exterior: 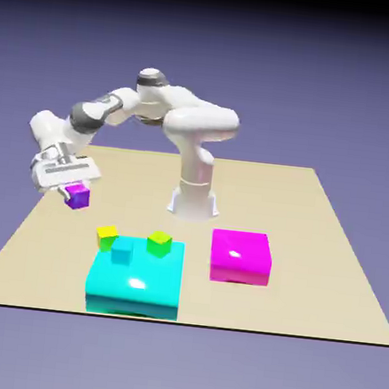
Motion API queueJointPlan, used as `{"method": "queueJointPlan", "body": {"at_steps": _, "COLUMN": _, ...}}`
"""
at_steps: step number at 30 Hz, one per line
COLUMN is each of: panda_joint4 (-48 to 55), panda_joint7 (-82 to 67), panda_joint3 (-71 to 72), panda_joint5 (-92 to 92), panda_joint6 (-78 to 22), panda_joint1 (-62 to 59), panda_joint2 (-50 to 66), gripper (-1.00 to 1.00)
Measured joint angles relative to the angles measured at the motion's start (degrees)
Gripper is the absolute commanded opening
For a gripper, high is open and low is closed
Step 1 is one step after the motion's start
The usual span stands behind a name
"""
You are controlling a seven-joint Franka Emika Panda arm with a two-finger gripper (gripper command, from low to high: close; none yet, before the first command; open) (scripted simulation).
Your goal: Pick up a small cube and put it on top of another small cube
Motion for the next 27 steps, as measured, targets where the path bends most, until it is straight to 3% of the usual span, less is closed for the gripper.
{"method": "queueJointPlan", "body": {"at_steps": 14, "panda_joint4": -24.39, "panda_joint7": 3.66, "panda_joint3": 15.54, "panda_joint5": 30.44, "panda_joint6": 34.90, "panda_joint1": 9.05, "panda_joint2": 27.08, "gripper": -1.00}}
{"method": "queueJointPlan", "body": {"at_steps": 25, "panda_joint4": -23.36, "panda_joint7": 0.80, "panda_joint3": 2.05, "panda_joint5": 31.61, "panda_joint6": 49.20, "panda_joint1": 27.90, "panda_joint2": 29.52, "gripper": -1.00}}
{"method": "queueJointPlan", "body": {"at_steps": 26, "panda_joint4": -23.31, "panda_joint7": 0.72, "panda_joint3": 1.66, "panda_joint5": 31.63, "panda_joint6": 49.58, "panda_joint1": 28.42, "panda_joint2": 29.57, "gripper": 1.00}}
{"method": "queueJointPlan", "body": {"at_steps": 27, "panda_joint4": -23.31, "panda_joint7": 0.71, "panda_joint3": 1.66, "panda_joint5": 31.63, "panda_joint6": 49.64, "panda_joint1": 28.42, "panda_joint2": 29.57, "gripper": 1.00}}
